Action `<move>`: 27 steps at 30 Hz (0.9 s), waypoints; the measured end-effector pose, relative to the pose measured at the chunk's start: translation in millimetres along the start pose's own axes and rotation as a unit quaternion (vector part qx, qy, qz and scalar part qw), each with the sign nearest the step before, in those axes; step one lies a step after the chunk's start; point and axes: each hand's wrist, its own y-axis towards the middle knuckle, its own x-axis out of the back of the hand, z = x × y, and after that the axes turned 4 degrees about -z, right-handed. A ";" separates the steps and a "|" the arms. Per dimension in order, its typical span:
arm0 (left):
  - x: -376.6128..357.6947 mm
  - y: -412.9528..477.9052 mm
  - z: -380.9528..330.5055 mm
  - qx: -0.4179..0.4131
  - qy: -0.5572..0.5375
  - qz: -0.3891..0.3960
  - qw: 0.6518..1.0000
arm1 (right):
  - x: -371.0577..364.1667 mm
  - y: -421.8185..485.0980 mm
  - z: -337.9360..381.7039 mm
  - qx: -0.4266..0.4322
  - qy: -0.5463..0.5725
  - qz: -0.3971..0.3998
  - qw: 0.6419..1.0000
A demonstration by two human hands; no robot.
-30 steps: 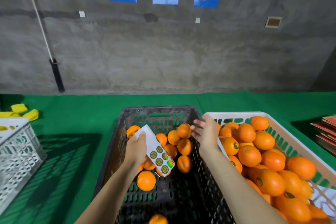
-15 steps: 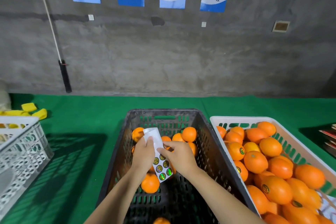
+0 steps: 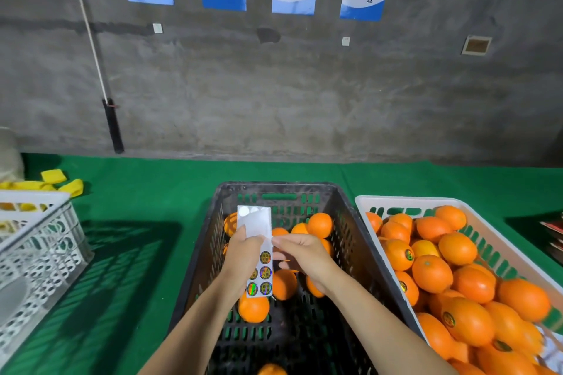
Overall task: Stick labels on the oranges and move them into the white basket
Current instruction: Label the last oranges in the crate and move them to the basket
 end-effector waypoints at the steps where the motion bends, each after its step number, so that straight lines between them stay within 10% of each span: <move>1: 0.4 -0.1 -0.1 0.002 -0.004 -0.002 1.000 | 0.5 -0.8 1.2 -0.008 0.003 0.001 1.000; 15: 7.6 -6.5 -5.0 -0.068 0.035 -0.112 0.991 | 12.7 6.8 -7.4 0.019 -0.086 -0.055 0.995; 20: 10.0 -6.6 -7.1 -0.081 0.069 -0.135 0.985 | 2.8 0.2 -33.6 0.081 -0.449 0.138 0.879; 27: 11.6 -8.2 -2.8 -0.090 0.097 -0.119 0.984 | -8.0 -15.5 -74.7 -0.001 -0.545 0.312 0.778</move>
